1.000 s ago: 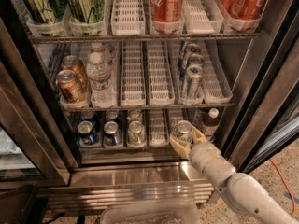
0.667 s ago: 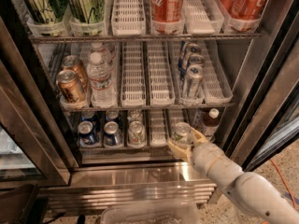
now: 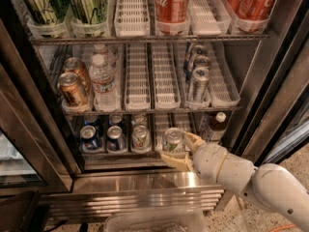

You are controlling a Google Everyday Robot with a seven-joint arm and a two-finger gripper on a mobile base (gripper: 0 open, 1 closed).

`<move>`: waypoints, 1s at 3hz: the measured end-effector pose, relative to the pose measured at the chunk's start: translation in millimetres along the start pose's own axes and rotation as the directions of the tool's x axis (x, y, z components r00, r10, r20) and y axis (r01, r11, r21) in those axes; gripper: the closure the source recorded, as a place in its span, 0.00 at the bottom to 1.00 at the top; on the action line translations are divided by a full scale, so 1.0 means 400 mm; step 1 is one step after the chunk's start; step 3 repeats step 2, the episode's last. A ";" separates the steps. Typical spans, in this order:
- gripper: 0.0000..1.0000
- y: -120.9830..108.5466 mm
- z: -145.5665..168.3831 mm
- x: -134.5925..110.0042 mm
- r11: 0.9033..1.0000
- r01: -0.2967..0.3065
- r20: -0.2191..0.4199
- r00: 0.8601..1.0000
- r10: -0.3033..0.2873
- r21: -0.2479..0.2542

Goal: Pick 7up can from bottom shelf of fridge

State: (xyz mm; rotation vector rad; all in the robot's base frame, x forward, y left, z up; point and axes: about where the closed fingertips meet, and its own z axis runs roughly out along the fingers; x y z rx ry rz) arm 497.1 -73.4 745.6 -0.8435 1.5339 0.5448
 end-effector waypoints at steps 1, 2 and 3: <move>1.00 0.089 -0.007 -0.063 0.988 -0.043 0.018 0.999 0.046 -0.148; 1.00 0.114 -0.009 -0.061 0.982 -0.043 0.013 0.999 0.046 -0.184; 1.00 0.114 -0.009 -0.061 0.982 -0.043 0.013 0.999 0.046 -0.184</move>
Offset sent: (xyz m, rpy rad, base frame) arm -0.0263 0.0225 0.0185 0.0387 0.0437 0.1266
